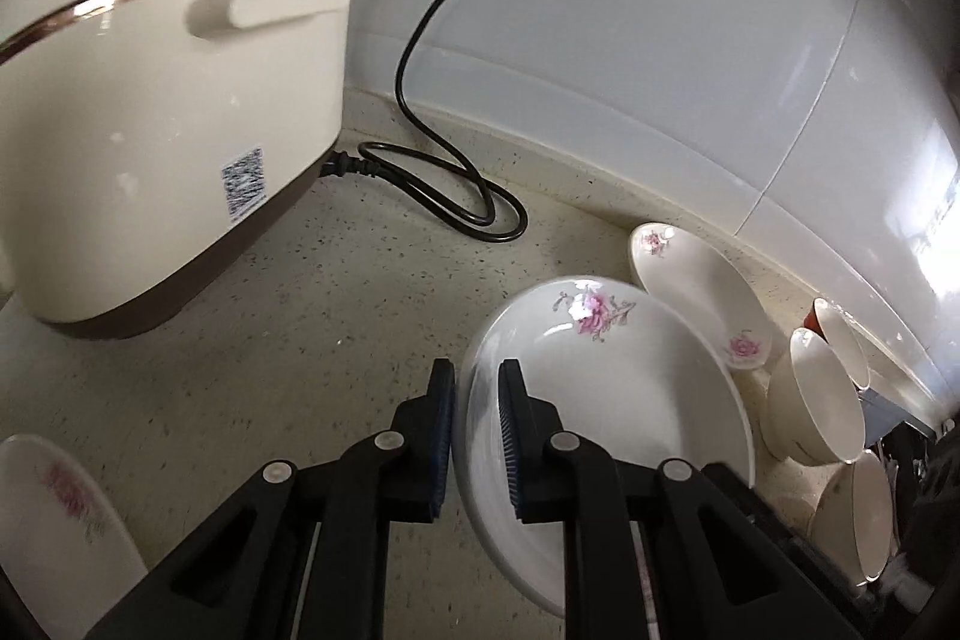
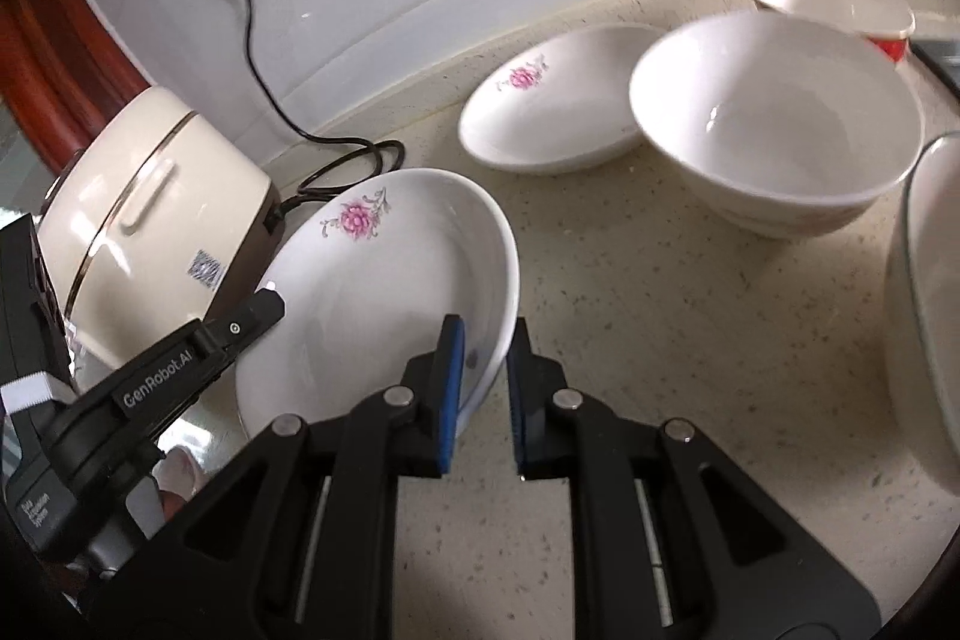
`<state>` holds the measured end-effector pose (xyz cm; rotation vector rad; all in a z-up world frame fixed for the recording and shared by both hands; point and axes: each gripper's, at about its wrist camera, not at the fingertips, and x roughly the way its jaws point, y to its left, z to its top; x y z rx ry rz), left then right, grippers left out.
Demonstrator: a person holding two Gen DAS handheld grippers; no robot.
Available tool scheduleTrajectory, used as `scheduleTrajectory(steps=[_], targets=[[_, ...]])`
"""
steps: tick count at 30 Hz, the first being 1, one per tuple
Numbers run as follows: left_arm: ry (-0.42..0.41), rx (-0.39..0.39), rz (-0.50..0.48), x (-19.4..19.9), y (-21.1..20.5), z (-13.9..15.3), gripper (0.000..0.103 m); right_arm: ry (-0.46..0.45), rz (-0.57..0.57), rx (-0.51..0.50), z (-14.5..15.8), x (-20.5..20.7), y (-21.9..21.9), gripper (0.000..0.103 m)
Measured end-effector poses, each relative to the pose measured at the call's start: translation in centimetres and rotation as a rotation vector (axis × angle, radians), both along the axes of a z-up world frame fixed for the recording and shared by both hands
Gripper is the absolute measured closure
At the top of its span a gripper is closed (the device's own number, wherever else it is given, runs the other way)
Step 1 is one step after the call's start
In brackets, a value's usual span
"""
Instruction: Organize plates and bowls
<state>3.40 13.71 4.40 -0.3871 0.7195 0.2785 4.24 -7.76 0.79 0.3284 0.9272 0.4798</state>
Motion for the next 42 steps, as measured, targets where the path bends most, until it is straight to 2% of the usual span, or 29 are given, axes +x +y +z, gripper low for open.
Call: scheduleTrajectory(steps=[4,8,14,25,42], targets=[[-0.021,-0.023,0.035,-1.2,0.2,0.2,0.088,-0.030,0.035,0.011,0.9,-0.5,0.0,0.086],[-0.059,-0.001,0.069,-2.6,0.4,1.3,0.088,-0.024,0.076,0.025,1.2,-0.6,0.6,0.086],[-0.049,-0.019,0.100,-4.7,1.5,1.5,0.087,-0.047,0.131,0.084,2.1,-1.4,1.1,0.086],[-0.086,-0.042,0.177,-9.5,4.5,2.2,0.087,-0.049,0.240,0.103,2.3,-3.5,5.0,0.086],[-0.095,0.028,0.263,-17.0,8.2,2.4,0.087,-0.073,0.412,0.086,1.9,-8.6,10.6,0.086]])
